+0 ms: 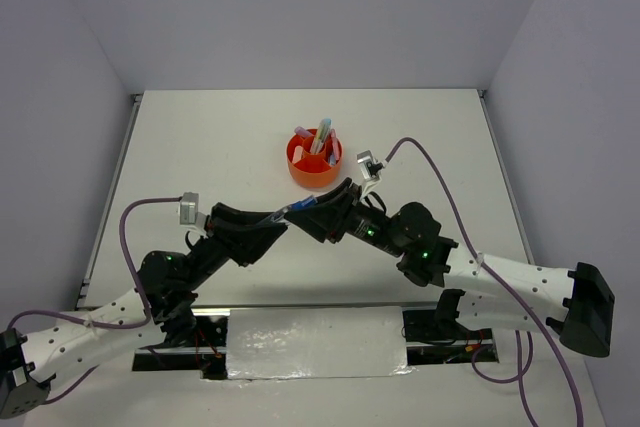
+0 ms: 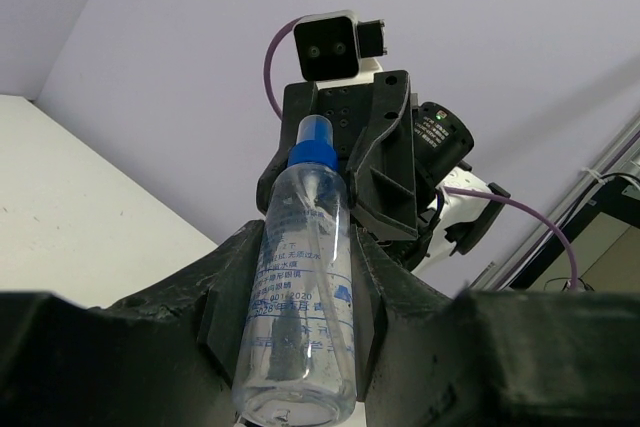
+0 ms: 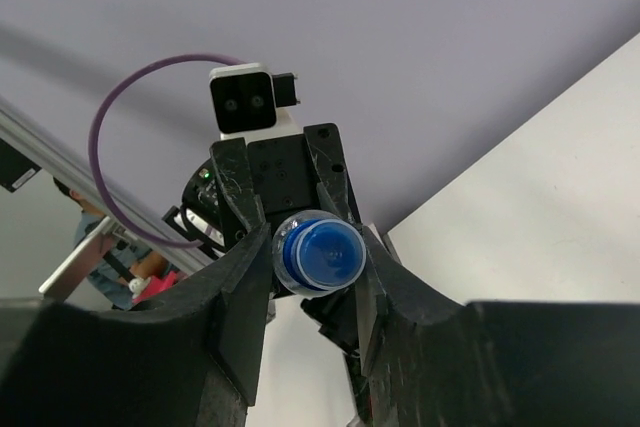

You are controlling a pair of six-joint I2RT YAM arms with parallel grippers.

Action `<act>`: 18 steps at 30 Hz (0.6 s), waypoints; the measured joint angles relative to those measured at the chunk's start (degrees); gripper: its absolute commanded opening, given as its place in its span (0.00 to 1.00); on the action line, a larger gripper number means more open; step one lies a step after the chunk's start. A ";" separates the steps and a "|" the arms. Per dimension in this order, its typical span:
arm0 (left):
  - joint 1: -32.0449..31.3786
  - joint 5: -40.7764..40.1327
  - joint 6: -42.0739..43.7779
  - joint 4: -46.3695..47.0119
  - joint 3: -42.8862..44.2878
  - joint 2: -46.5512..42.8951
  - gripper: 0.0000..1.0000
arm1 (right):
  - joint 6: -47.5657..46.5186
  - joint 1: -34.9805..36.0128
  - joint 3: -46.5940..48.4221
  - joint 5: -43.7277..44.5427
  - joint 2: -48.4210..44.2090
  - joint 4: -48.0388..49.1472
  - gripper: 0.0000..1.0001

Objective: Sort the stationery into containers
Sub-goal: Place the stationery in the storage box.

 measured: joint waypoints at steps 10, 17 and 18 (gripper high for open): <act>0.02 -1.90 0.09 -3.78 0.35 -0.13 0.99 | -3.80 -0.07 0.02 1.77 -1.07 -2.75 0.00; 0.02 -16.04 -1.97 -35.41 12.61 -0.74 0.99 | -9.75 -4.39 3.43 11.21 -5.31 -18.36 0.00; 0.02 -19.06 -2.62 -40.72 14.99 -0.31 0.99 | -10.60 -5.01 4.74 13.05 -5.38 -20.94 0.00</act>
